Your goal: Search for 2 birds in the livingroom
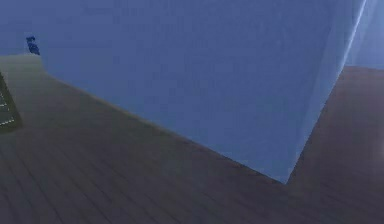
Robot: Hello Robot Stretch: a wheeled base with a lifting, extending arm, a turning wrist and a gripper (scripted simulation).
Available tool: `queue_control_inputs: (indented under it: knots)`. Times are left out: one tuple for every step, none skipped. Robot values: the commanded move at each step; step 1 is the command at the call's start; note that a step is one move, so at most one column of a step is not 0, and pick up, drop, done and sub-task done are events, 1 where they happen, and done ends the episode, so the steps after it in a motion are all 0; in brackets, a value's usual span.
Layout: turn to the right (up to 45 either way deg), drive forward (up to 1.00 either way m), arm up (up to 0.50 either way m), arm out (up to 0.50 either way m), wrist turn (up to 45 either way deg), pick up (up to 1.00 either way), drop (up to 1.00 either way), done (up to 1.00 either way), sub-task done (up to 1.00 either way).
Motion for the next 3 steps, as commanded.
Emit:
queue_control_inputs:
  knots:
    - [-36.0,0.00,0.00,0.00,0.0,0.00,0.00,0.00,0.00]
    - [0.0,1.00,0.00,0.00,0.0,0.00,0.00,0.00,0.00]
    - [0.0,1.00,0.00,0.00,0.0,0.00,0.00,0.00,0.00]
